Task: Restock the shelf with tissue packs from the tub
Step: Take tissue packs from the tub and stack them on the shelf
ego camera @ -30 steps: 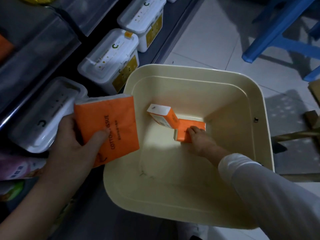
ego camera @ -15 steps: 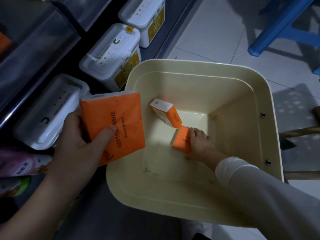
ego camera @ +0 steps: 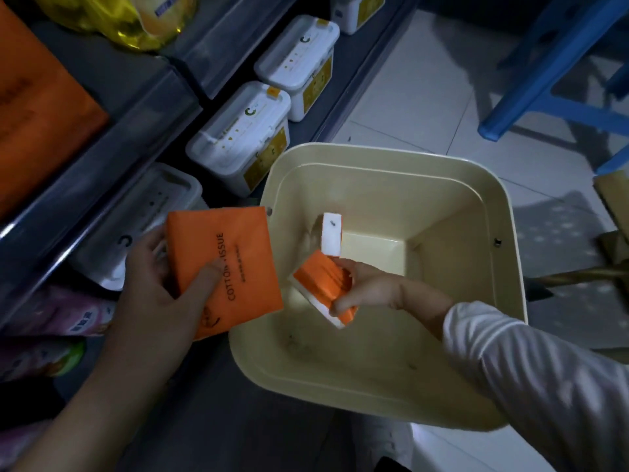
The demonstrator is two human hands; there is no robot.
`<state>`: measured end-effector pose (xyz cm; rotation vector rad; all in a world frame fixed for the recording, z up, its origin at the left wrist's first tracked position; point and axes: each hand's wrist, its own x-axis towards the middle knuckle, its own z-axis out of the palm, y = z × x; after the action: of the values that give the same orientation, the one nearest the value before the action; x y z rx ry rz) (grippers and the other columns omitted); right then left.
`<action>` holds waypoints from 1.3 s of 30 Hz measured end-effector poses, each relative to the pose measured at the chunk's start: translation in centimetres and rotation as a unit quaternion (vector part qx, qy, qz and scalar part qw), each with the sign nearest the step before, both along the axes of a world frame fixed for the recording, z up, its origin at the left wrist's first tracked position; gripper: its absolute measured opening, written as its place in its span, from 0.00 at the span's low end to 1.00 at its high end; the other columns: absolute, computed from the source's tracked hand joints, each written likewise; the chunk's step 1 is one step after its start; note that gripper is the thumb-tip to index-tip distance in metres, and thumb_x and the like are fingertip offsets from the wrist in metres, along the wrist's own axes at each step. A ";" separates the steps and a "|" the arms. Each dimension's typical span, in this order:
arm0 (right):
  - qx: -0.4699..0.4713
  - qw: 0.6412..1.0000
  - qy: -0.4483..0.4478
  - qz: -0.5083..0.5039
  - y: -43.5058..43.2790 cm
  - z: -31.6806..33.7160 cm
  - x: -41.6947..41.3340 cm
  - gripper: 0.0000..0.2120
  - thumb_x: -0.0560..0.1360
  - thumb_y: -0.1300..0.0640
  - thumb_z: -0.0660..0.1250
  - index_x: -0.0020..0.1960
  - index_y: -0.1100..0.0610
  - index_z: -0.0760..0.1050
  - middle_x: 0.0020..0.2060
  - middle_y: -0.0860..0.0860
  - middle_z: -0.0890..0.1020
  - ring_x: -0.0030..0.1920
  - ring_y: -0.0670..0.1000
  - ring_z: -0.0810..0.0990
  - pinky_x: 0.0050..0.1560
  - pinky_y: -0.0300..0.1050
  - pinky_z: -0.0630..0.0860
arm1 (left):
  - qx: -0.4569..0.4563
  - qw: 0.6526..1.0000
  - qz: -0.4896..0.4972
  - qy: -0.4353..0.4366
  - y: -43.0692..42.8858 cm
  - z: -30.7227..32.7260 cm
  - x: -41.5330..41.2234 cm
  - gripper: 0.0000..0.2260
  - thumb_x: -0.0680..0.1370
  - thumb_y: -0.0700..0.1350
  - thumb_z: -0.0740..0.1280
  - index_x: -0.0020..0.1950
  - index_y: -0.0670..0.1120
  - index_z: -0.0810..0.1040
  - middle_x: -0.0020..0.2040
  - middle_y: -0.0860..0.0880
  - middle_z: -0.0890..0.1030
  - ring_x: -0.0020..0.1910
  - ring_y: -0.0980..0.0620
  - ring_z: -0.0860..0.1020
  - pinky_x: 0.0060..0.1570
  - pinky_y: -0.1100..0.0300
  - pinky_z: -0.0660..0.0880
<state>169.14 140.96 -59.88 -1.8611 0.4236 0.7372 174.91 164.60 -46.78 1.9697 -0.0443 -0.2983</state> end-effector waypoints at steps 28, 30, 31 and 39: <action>0.220 0.952 -0.210 -0.028 13.0 25.9 -2.3 0.61 0.55 0.73 0.77 0.76 0.44 0.49 0.58 0.46 0.75 0.51 0.46 0.82 0.49 0.45 0.80 | -0.241 0.967 -0.071 0.035 7.6 13.3 -8.6 0.18 0.74 0.47 0.69 0.63 0.48 0.76 0.53 0.54 0.79 0.59 0.50 0.77 0.64 0.50 0.69; 0.286 0.937 -0.200 -0.037 13.8 26.4 -2.2 0.58 0.55 0.72 0.77 0.75 0.47 0.53 0.59 0.51 0.77 0.53 0.52 0.82 0.50 0.47 0.80 | -0.218 0.974 -0.031 -0.055 9.5 13.8 -8.9 0.23 0.73 0.51 0.67 0.68 0.52 0.71 0.63 0.53 0.75 0.63 0.53 0.73 0.70 0.50 0.62; 0.312 0.929 -0.197 -0.034 14.2 26.7 -2.1 0.57 0.53 0.69 0.79 0.75 0.49 0.56 0.61 0.53 0.77 0.55 0.53 0.81 0.52 0.48 0.79 | -0.221 0.972 0.040 -0.070 10.0 14.7 -9.0 0.23 0.74 0.51 0.68 0.68 0.51 0.70 0.65 0.52 0.75 0.65 0.54 0.72 0.69 0.50 0.63; 0.300 0.922 -0.245 -0.001 19.3 31.3 -2.0 0.32 0.63 0.57 0.76 0.65 0.54 0.72 0.56 0.50 0.82 0.57 0.50 0.80 0.54 0.43 0.77 | -0.150 0.978 0.125 -0.079 15.6 17.5 -11.1 0.17 0.65 0.57 0.72 0.51 0.53 0.78 0.35 0.56 0.75 0.32 0.55 0.72 0.35 0.35 0.70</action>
<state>167.12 160.28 -28.61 -1.3836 -0.1232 0.3174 163.77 180.21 -29.26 1.6721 0.0528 0.0306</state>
